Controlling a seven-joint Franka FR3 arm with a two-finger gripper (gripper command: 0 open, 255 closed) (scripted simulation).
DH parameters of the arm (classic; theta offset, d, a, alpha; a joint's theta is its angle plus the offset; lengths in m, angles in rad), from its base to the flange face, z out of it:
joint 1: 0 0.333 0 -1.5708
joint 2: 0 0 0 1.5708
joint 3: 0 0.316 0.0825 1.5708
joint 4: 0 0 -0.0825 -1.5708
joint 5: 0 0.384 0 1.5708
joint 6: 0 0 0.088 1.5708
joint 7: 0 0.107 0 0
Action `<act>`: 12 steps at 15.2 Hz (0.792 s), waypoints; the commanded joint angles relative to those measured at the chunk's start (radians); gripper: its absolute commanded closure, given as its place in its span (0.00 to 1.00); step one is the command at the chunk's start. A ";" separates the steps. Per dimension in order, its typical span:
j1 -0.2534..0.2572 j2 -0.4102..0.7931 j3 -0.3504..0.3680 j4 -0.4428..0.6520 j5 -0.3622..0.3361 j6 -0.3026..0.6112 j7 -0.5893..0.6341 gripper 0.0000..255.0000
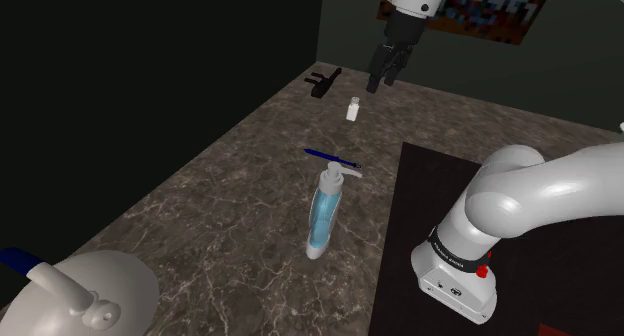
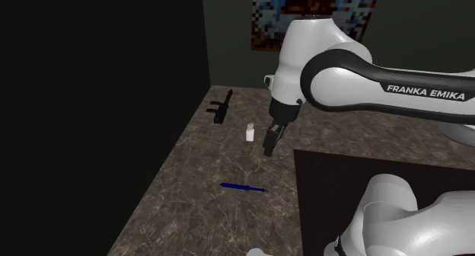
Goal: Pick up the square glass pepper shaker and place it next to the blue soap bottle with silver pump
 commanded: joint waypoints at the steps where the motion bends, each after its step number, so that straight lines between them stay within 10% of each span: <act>1: 0.000 0.000 0.000 0.000 0.000 0.000 0.000 0.00; 12: -0.053 0.346 -0.134 0.096 -0.083 0.213 -0.144 0.00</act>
